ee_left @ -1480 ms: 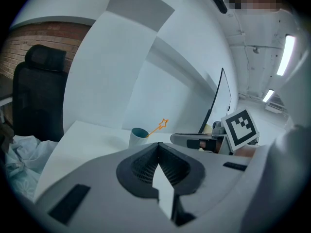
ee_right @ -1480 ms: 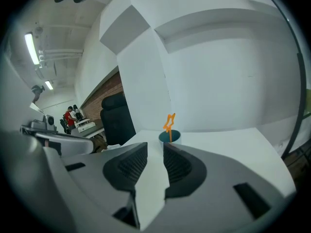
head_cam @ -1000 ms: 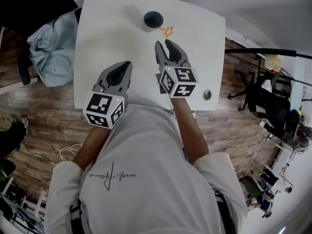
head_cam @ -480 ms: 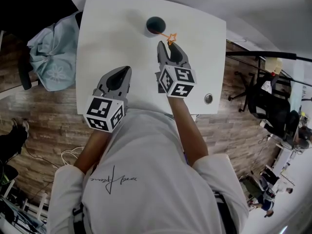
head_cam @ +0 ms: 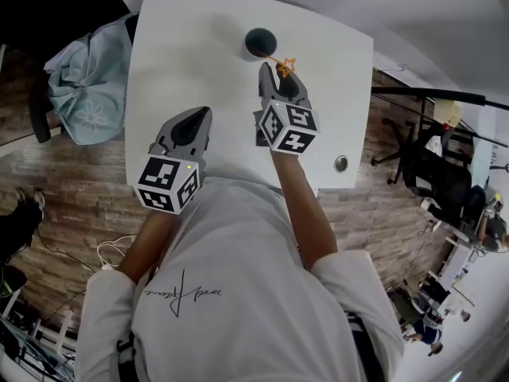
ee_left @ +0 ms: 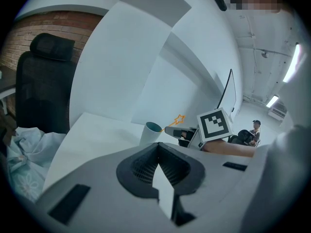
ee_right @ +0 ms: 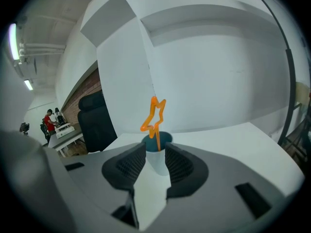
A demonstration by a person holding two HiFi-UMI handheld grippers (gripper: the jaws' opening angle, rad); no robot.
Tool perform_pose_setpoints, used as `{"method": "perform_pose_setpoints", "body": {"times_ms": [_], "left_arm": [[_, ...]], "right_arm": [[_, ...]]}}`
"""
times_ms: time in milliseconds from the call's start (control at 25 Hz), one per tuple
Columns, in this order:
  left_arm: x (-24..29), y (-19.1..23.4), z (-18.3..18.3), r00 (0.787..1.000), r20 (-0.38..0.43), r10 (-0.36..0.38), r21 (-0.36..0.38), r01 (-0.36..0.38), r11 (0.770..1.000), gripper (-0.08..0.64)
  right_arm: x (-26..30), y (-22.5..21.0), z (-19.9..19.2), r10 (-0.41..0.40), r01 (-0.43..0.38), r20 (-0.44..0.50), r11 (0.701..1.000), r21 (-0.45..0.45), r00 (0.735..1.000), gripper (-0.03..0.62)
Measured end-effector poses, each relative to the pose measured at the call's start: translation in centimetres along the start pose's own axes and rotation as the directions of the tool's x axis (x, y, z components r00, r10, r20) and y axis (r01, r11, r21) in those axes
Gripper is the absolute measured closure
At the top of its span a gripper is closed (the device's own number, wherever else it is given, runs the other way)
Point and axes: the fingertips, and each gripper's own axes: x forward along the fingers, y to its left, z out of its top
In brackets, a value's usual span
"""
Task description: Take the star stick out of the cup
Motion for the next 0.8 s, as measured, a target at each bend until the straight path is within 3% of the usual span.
{"method": "perform_pose_setpoints", "body": {"times_ms": [800], "left_arm": [[0.6, 0.8, -0.2, 1.0, -0.022, -0.01, -0.021, 0.009, 1.0, 0.555]], "right_arm": [[1.5, -0.2, 0.2, -0.004, 0.004, 0.0, 1.0, -0.002, 1.0, 0.525]]}}
